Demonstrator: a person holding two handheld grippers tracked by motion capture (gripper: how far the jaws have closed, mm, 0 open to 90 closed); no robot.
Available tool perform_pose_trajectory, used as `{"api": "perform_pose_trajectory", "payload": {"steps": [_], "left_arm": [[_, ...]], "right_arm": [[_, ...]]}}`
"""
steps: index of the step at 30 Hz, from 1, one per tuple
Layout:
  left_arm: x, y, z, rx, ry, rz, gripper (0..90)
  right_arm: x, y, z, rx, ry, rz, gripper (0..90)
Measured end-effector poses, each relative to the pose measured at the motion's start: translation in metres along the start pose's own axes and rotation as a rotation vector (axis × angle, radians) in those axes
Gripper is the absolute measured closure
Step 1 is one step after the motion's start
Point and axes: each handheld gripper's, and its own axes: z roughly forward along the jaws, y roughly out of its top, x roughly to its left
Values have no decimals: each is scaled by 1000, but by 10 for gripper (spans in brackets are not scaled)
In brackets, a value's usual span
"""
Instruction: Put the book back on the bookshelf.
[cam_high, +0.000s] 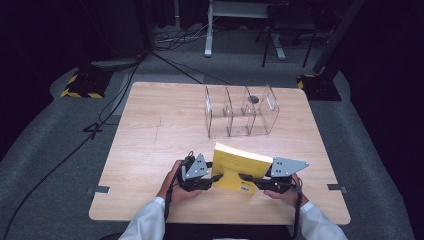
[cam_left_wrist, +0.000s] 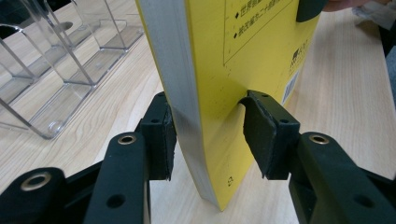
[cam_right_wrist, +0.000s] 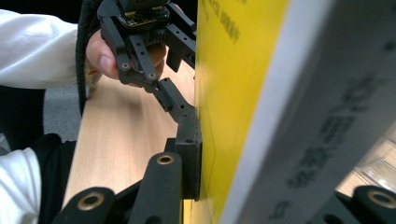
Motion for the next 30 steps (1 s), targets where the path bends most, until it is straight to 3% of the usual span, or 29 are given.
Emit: {"api": "perform_pose_trajectory", "payload": {"steps": [3,6,10,13,18,22,26,30], "left_arm": [[0,1,3,-2,9,-6,549],[-2,1,2,21,30,-2,491],[1,-7,-10,45,75,-39,435],[3,-16,-24,86,134,-67,366],[6,-49,-55,185,211,-134,266],[7,-69,-73,224,259,-193,255],[11,-84,-84,240,246,-267,177],[16,-94,-81,253,240,-329,185]], "right_arm": [[-3,-1,-2,-4,-9,8,752],[-5,-1,-3,-6,-15,23,753],[-6,0,-6,-8,-47,22,755],[-12,0,-12,-18,-88,41,756],[-19,-2,-22,-17,-162,55,757],[-22,-1,-29,-13,-202,55,757],[-25,1,-38,-21,-241,56,758],[-30,0,-46,-27,-285,63,758]]}}
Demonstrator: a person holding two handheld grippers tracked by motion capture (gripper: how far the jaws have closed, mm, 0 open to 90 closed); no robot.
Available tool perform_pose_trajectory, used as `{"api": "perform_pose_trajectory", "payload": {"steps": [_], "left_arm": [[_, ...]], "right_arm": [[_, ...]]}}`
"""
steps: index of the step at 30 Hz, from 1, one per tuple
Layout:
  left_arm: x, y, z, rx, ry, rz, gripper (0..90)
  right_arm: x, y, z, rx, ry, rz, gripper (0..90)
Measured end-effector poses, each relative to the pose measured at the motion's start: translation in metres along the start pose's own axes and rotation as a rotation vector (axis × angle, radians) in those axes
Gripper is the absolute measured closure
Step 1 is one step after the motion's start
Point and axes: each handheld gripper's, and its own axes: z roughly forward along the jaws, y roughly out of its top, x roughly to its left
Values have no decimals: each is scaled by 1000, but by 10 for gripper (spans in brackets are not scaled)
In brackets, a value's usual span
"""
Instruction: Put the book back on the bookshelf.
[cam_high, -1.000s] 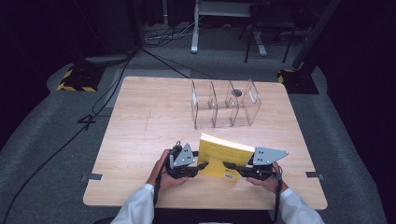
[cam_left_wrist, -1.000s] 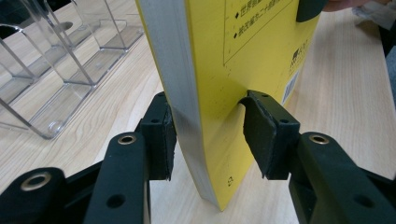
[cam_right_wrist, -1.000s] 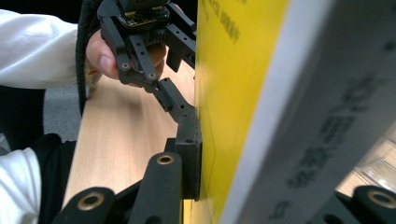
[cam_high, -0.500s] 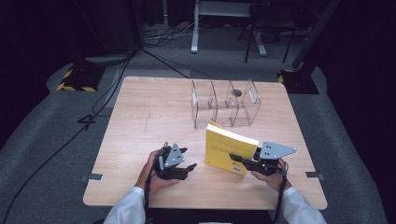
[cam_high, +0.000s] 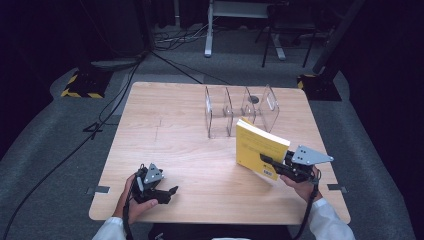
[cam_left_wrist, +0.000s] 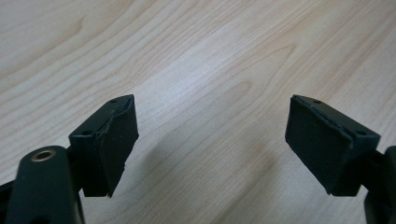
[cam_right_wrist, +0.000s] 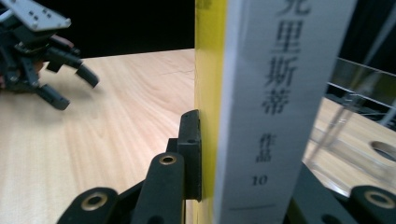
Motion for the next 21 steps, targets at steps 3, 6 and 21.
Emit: {"api": "perform_pose_trajectory", "payload": {"steps": [3,6,21], "left_arm": [[-2,1,4,38,32,22,173],[-4,1,6,44,17,12,164],[-6,-3,8,36,-1,-6,162]], "right_arm": [[-6,0,-6,-12,-28,11,758],[-11,1,-11,-23,-51,19,758],[-36,17,-48,-85,-263,51,758]]}}
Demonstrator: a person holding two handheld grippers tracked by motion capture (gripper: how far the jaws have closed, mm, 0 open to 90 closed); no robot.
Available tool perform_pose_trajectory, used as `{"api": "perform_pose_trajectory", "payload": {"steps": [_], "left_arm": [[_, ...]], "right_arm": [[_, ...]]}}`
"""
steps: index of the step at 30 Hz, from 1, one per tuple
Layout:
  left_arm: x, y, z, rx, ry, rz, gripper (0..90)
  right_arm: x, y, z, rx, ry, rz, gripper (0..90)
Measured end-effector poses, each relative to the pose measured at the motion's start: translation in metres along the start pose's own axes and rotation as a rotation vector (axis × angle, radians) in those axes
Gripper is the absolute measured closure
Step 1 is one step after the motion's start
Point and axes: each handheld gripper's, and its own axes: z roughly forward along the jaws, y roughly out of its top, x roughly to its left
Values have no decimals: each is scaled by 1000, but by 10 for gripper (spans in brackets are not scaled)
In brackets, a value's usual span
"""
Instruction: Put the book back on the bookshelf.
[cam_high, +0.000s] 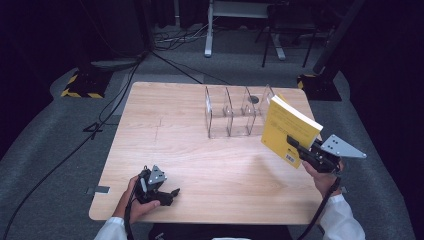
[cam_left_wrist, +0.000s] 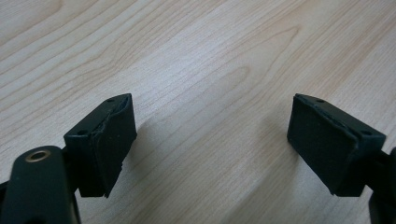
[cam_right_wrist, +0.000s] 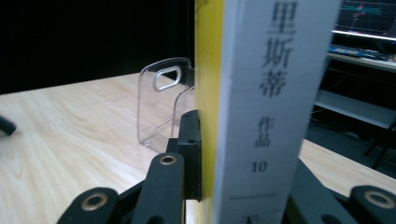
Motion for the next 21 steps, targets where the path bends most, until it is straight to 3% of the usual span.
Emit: {"api": "perform_pose_trajectory", "payload": {"steps": [7,21], "left_arm": [[0,1,0,2,0,6,162],[0,2,2,2,-2,0,155]], "right_arm": [[-9,12,2,-29,-63,13,758],[-22,31,24,-34,-115,16,759]]}}
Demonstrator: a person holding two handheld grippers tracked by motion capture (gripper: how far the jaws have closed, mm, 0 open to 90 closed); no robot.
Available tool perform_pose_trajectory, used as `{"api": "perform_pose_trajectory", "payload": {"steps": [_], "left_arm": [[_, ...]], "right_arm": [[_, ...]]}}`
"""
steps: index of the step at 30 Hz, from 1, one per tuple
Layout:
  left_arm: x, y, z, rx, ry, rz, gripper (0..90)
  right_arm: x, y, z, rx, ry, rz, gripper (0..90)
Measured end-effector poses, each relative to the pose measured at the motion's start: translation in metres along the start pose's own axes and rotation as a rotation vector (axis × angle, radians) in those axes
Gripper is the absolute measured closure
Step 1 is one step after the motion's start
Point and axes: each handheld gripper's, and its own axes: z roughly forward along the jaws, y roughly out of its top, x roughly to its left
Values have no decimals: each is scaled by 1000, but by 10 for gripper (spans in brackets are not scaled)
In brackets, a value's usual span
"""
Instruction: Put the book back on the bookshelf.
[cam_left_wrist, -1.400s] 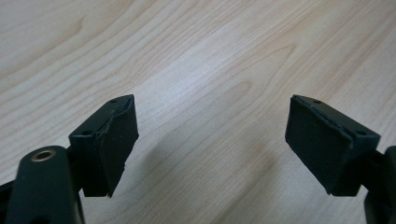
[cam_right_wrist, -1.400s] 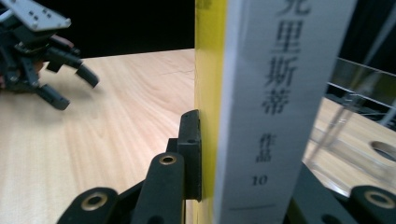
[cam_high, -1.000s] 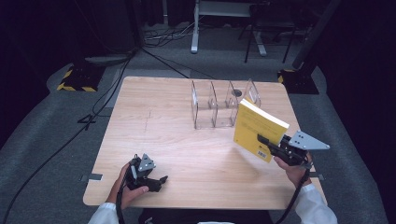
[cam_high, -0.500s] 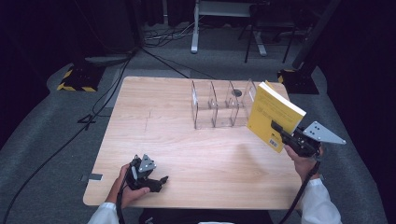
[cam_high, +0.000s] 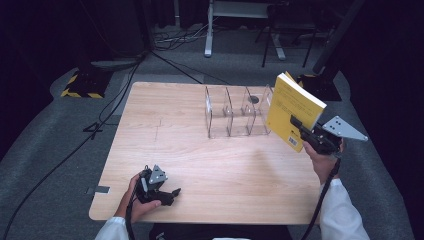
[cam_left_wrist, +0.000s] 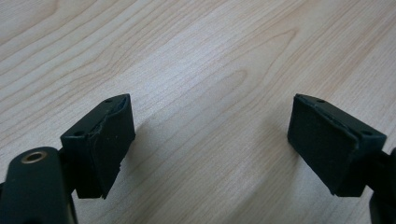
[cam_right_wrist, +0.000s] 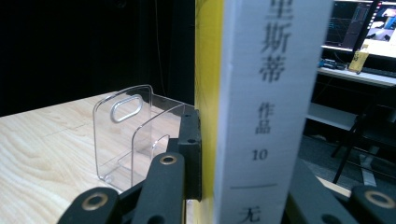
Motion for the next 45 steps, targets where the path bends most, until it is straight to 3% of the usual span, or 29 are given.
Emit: {"api": "perform_pose_trajectory", "payload": {"steps": [23,45], "left_arm": [[0,0,0,3,0,-5,153],[0,1,0,1,6,-1,152]], "right_arm": [[-4,12,49,30,-82,19,758],[-2,3,120,99,-135,6,758]]}}
